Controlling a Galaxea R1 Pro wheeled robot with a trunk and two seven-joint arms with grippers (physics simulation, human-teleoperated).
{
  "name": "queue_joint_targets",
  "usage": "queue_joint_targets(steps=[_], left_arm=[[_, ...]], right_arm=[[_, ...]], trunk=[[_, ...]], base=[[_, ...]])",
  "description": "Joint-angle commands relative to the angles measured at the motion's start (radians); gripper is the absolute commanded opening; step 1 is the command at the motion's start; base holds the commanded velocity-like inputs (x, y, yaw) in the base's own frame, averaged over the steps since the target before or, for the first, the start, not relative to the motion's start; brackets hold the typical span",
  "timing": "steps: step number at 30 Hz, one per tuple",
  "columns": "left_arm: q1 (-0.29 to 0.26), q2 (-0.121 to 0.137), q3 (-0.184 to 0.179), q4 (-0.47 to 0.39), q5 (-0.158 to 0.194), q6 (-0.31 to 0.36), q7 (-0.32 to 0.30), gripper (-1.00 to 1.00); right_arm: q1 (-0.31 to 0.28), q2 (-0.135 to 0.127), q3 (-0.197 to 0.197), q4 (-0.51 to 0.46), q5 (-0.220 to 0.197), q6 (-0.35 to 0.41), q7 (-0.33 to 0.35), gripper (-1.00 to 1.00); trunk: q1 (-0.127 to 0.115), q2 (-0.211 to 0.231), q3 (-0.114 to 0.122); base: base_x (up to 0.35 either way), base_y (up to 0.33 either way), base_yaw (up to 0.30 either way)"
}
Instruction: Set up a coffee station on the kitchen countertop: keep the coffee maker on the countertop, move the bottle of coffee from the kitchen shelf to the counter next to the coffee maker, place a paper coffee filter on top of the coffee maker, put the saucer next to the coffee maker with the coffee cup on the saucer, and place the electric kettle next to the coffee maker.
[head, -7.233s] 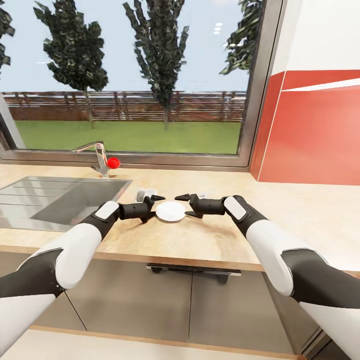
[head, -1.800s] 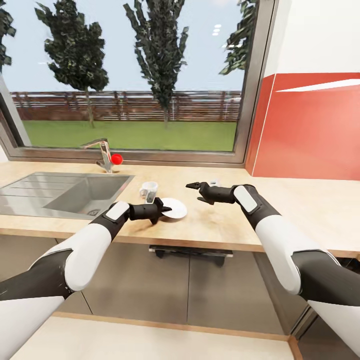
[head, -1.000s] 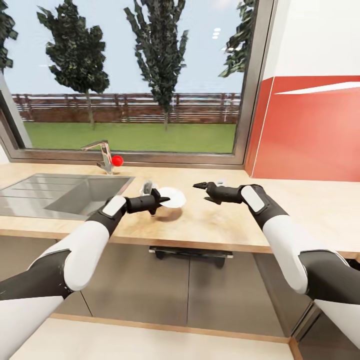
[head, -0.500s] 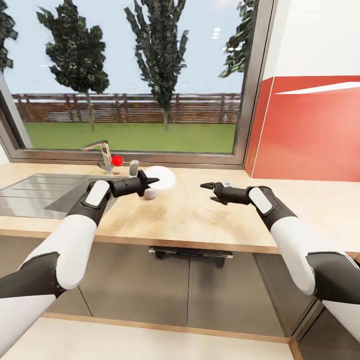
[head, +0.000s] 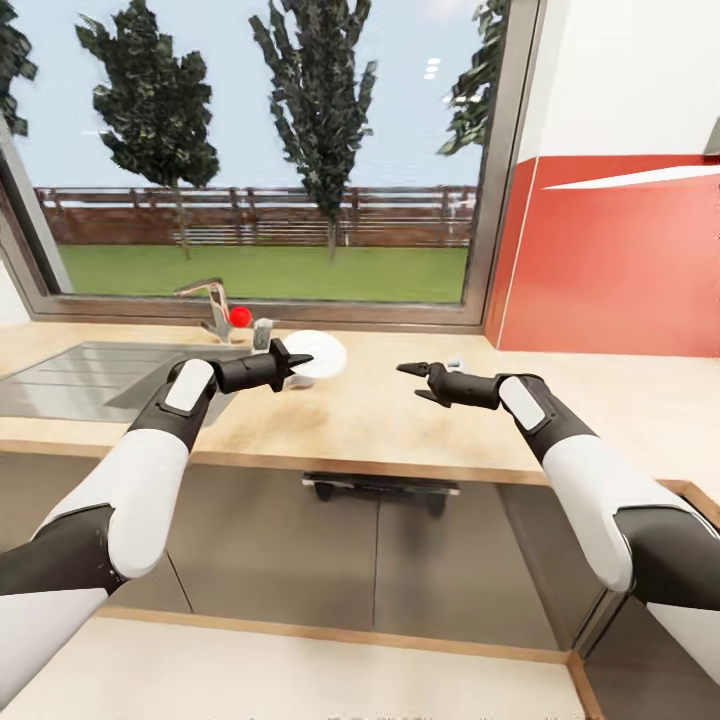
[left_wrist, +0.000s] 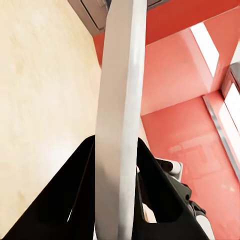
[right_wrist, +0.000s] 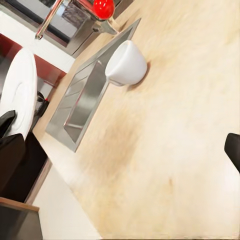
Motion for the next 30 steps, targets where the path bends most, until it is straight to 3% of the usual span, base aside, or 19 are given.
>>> queue_joint_targets(steps=[1,18,24,26,30], left_arm=[[-0.001,-0.001,0.005,0.000,-0.005,0.006,-0.004,-1.00],[-0.001,0.000,0.005,0.001,-0.005,0.006,-0.005,-1.00],[-0.001,0.000,0.005,0.001,-0.005,0.006,-0.004,-1.00],[-0.001,0.000,0.005,0.000,-0.005,0.006,-0.004,-1.00],[-0.001,0.000,0.005,0.000,-0.005,0.006,-0.004,-1.00]], right_arm=[[-0.001,-0.001,0.006,0.000,-0.002,0.000,0.003,1.00],[0.001,-0.004,0.006,0.000,-0.002,-0.001,0.020,1.00],[0.017,-0.006,0.007,-0.001,0.016,-0.002,0.126,1.00],[0.030,-0.006,0.015,-0.018,0.044,-0.004,0.183,1.00],[0.096,-0.006,0.061,-0.147,0.128,-0.006,0.287,1.00]], trunk=[[0.000,-0.001,-0.001],[0.000,-0.001,-0.001],[0.000,-0.001,-0.001],[0.000,-0.001,-0.001],[0.000,-0.001,-0.001]], base=[[-0.157,0.000,0.000],[-0.195,0.000,0.000],[-0.185,0.000,0.000],[-0.052,0.000,0.000],[-0.021,0.000,0.000]])
